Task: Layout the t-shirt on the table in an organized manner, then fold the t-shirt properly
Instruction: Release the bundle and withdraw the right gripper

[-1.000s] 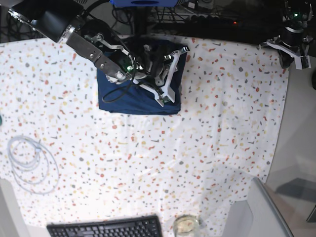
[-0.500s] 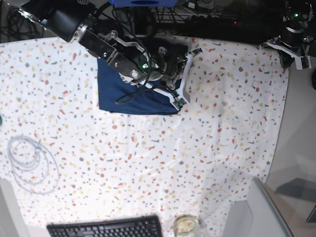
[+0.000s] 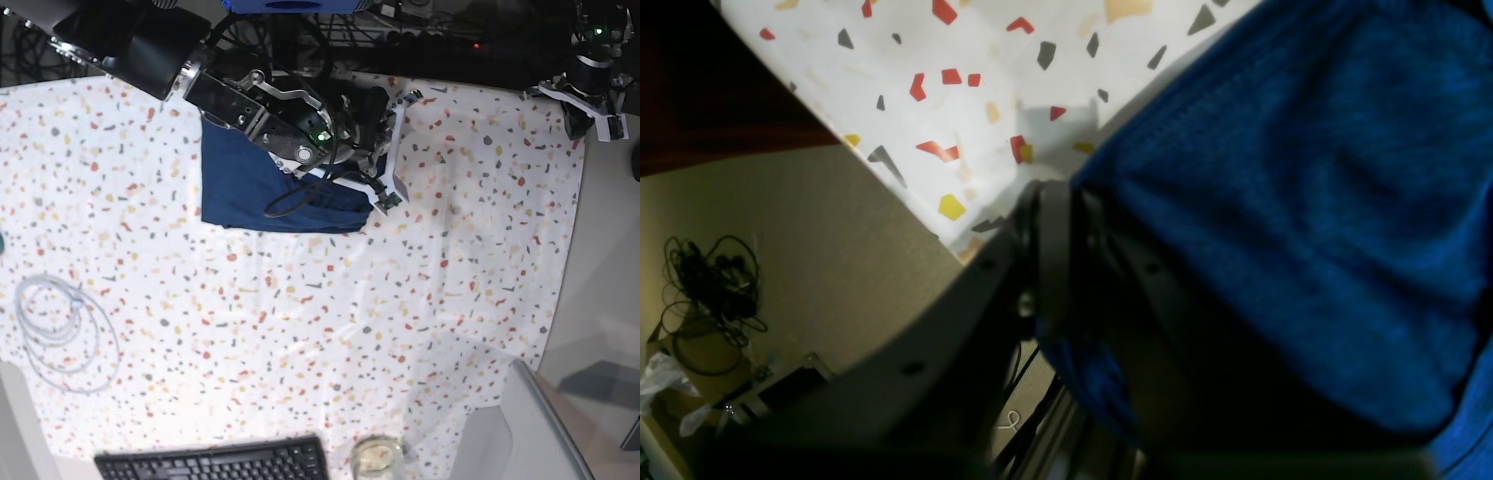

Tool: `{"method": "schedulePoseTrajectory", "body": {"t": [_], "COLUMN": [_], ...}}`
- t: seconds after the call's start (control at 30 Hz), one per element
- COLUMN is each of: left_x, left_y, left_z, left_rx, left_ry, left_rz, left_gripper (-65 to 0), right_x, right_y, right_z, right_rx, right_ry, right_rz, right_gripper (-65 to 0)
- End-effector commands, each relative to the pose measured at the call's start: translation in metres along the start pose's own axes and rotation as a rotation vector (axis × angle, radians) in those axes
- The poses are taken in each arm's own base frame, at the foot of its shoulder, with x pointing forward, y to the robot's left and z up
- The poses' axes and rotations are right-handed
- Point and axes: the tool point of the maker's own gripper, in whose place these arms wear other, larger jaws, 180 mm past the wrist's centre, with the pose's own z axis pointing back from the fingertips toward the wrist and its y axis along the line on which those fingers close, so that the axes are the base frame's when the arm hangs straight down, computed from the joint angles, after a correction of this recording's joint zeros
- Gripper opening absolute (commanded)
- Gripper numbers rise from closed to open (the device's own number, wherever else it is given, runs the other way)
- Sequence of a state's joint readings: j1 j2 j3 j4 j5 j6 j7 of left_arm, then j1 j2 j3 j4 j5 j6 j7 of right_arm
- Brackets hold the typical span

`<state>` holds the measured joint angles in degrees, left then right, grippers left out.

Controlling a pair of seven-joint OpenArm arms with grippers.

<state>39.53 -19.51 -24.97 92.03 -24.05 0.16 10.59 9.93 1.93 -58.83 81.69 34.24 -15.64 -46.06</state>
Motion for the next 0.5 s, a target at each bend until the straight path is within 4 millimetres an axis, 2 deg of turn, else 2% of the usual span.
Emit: {"method": "schedulePoseTrajectory", "body": {"t": [0.0, 0.1, 0.2, 0.27, 0.37, 0.47], "left_x": [0.013, 0.012, 0.011, 0.019, 0.023, 0.023], "left_y": [0.005, 0.003, -0.016, -0.035, -0.073, -0.122], "left_z": [0.001, 0.001, 0.001, 0.004, 0.01, 0.022], "left_rx": [0.007, 0.003, -0.046, -0.093, -0.194, -0.359], "left_ry": [-0.039, -0.037, -0.035, -0.054, -0.067, -0.069], "left_rz": [-0.018, -0.011, -0.019, -0.024, -0.034, -0.042], "left_gripper": [-65.0, -65.0, -65.0, -65.0, -65.0, -65.0], "right_x": [0.019, 0.032, 0.044, 0.057, 0.054, 0.025], "right_y": [0.007, 0.019, 0.012, -0.016, -0.08, -0.142], "right_z": [0.006, 0.021, 0.058, 0.093, 0.131, 0.151], "right_rx": [0.021, 0.053, 0.059, 0.02, -0.098, -0.227], "right_ry": [-0.051, -0.106, -0.181, -0.261, -0.34, -0.34], "right_rz": [0.004, 0.025, 0.065, 0.034, -0.089, -0.23], "right_gripper": [-53.9, -37.1, -25.1, -21.0, -21.2, -21.2]}}
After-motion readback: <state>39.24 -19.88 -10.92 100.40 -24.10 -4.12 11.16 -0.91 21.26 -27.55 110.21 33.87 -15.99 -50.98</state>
